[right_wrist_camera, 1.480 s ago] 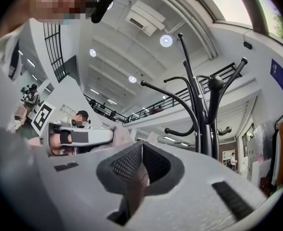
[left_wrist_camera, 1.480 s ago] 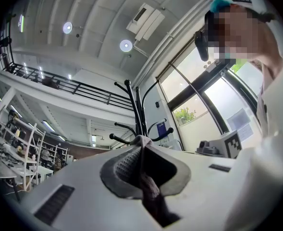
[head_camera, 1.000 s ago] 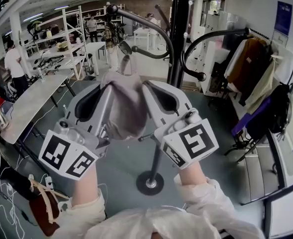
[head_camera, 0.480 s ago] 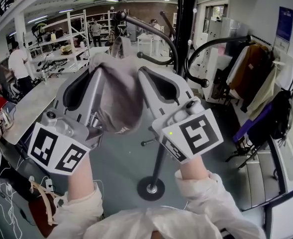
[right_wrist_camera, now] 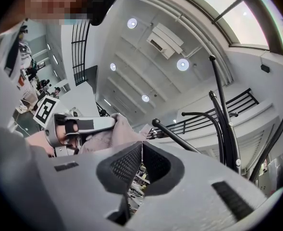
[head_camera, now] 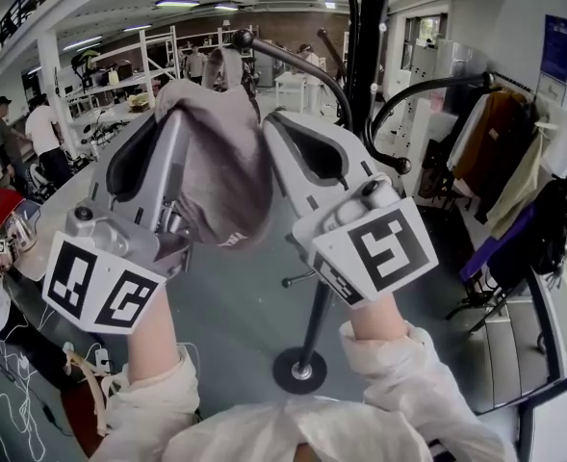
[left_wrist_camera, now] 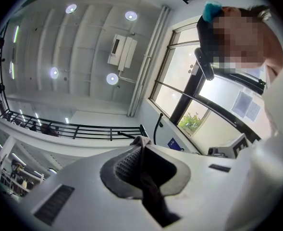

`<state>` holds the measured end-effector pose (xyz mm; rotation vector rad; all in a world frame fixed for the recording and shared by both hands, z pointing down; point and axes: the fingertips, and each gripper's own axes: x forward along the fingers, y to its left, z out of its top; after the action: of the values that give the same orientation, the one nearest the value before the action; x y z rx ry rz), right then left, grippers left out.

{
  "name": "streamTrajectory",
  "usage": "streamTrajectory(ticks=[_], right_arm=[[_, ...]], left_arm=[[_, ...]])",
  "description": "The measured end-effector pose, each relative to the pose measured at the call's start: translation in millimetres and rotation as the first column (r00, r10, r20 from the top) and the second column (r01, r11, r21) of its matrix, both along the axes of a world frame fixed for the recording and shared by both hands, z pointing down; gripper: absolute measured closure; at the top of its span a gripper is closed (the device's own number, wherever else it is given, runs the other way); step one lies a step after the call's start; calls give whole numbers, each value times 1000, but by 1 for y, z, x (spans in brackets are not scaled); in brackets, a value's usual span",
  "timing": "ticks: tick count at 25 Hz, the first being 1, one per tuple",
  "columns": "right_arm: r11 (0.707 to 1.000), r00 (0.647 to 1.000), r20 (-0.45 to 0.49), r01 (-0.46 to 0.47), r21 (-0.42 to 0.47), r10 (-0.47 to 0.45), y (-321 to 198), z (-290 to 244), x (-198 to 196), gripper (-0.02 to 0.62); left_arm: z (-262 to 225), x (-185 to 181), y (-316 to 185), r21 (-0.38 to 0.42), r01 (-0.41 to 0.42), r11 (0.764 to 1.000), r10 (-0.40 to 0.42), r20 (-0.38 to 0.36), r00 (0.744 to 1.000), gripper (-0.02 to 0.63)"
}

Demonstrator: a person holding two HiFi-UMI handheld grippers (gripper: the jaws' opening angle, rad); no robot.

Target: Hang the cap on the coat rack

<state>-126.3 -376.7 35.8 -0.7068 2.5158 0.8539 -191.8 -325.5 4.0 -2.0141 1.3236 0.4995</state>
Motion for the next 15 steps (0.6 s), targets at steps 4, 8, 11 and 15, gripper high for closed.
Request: streamTrajectory(ticks=[4,8,11,15], right_arm=[[999,1000,-5,9,32,-9,4,-5,0,591],[999,1000,3,13,53,-13,9,-12,-2,591],[998,1000,7,11,62,-11,10,-15,-5,591],[998,1000,7,1,69,-1,12,-17,-8,591]], left_arm=[[-4,0,1,21,11,1000,-11,-9,1000,578],[-11,0,6,44,16,999,-15,-5,1000,578],[-16,-2,8,62,13,998,-13,-2,1000,578],[-20,-4,11,85,4,996,-4,5,1000,578]])
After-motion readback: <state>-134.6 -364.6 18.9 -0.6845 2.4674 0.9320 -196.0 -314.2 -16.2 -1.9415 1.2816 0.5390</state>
